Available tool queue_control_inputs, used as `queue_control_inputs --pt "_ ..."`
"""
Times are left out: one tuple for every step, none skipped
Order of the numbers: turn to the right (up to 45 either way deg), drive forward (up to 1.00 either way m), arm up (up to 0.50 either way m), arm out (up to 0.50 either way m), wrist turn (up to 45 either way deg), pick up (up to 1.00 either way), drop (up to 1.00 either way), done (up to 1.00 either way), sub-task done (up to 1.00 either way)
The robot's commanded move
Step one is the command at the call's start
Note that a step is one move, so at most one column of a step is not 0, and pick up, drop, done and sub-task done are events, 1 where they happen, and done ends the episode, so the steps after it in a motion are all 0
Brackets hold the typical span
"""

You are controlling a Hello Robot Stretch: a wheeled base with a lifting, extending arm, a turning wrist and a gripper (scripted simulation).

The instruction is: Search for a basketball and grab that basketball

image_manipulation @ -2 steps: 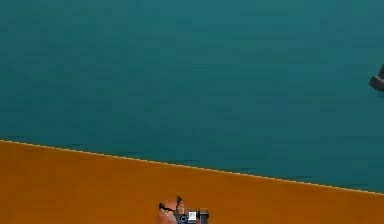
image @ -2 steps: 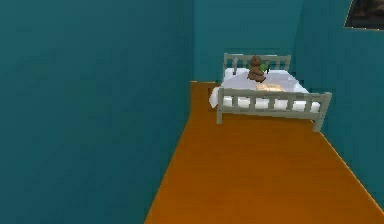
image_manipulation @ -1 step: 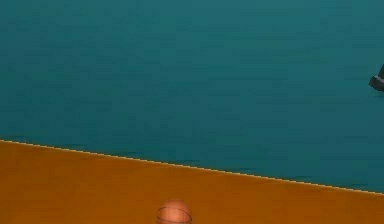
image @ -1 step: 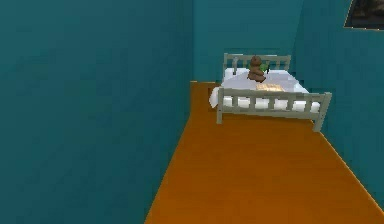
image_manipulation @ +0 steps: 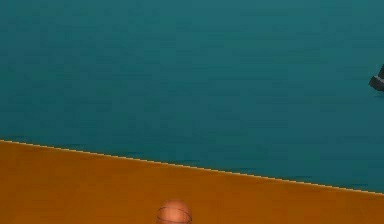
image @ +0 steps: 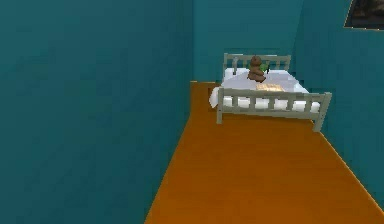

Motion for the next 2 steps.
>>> queue_control_inputs --pt "0.0 0.00 0.10 0.00 0.0 0.00 0.00 0.00 0.00" --pt "0.0 0.00 0.00 0.00 0.0 0.00 0.00 1.00 0.00"
